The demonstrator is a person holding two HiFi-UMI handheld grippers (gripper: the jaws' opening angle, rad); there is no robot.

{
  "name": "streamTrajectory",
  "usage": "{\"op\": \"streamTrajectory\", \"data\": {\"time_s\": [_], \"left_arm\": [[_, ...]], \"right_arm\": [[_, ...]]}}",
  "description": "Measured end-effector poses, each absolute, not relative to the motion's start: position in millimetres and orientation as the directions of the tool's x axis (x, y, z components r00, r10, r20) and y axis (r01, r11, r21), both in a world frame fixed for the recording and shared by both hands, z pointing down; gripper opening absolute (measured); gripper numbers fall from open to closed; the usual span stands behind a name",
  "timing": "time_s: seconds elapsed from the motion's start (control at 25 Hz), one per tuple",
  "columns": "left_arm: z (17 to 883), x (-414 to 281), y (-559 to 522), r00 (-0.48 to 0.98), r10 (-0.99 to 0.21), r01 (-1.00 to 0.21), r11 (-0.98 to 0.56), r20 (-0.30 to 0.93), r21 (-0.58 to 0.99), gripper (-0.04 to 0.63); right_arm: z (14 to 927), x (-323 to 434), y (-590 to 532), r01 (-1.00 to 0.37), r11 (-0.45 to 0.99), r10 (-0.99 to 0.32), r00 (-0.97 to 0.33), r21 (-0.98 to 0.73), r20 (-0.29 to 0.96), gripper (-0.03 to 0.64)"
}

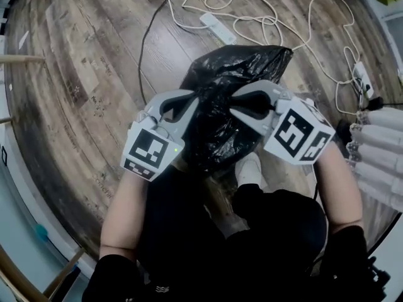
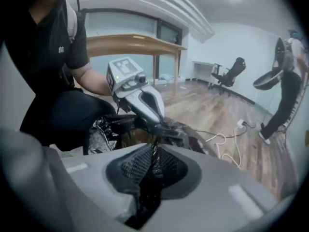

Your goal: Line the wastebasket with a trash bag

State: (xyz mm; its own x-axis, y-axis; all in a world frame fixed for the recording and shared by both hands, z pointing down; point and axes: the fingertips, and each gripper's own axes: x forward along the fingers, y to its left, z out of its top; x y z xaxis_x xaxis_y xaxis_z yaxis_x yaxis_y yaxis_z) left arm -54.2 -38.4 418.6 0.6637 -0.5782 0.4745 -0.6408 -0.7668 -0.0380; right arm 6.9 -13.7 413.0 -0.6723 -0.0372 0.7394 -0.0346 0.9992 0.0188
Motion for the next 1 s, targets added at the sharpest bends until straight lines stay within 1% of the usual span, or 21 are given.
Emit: {"op": "streamTrajectory", "data": {"time_s": [0.08,0.16,0.28,0.36,0.48,0.56,0.8,1.0], "left_arm": [[416.6,-52.9,-41.4,0.666,-0.582,-0.652,-0.758,0.466,-0.014,0.008],[412.8,-58.1,-44.9,0.664,-0.600,-0.680,-0.733,0.446,0.027,0.008],[411.9,-74.4,-50.5,0.640,-0.646,-0.736,-0.671,0.417,0.090,0.008],[415.9,-83.1,-50.3,0.619,-0.663,-0.760,-0.641,0.420,0.109,0.008],[423.7,-85.9,-45.7,0.605,-0.668,-0.772,-0.626,0.434,0.112,0.008],[429.0,-83.8,-43.7,0.603,-0.664,-0.773,-0.624,0.442,0.117,0.008],[438.1,-84.0,-41.1,0.604,-0.652,-0.770,-0.625,0.457,0.127,0.008],[445.0,-93.1,-37.1,0.591,-0.653,-0.783,-0.605,0.474,0.142,0.008]], "right_arm": [[445.1,-7.7,-10.9,0.050,0.998,0.050,-0.603,-0.025,0.796,0.049],[474.0,-13.5,-6.6,0.076,0.994,0.106,-0.544,-0.077,0.832,0.049],[508.4,-21.3,-4.5,0.070,0.993,0.121,-0.505,-0.099,0.855,0.049],[534.2,-27.0,-1.9,0.086,0.990,0.136,-0.448,-0.109,0.883,0.049],[570.6,-35.3,0.5,0.139,0.983,0.160,-0.344,-0.119,0.925,0.049],[585.7,-40.5,1.7,0.165,0.977,0.177,-0.298,-0.132,0.938,0.049],[631.7,-36.5,10.8,0.195,0.967,0.202,-0.204,-0.163,0.958,0.049],[643.3,-34.9,19.9,0.221,0.957,0.231,-0.200,-0.186,0.952,0.049]]}}
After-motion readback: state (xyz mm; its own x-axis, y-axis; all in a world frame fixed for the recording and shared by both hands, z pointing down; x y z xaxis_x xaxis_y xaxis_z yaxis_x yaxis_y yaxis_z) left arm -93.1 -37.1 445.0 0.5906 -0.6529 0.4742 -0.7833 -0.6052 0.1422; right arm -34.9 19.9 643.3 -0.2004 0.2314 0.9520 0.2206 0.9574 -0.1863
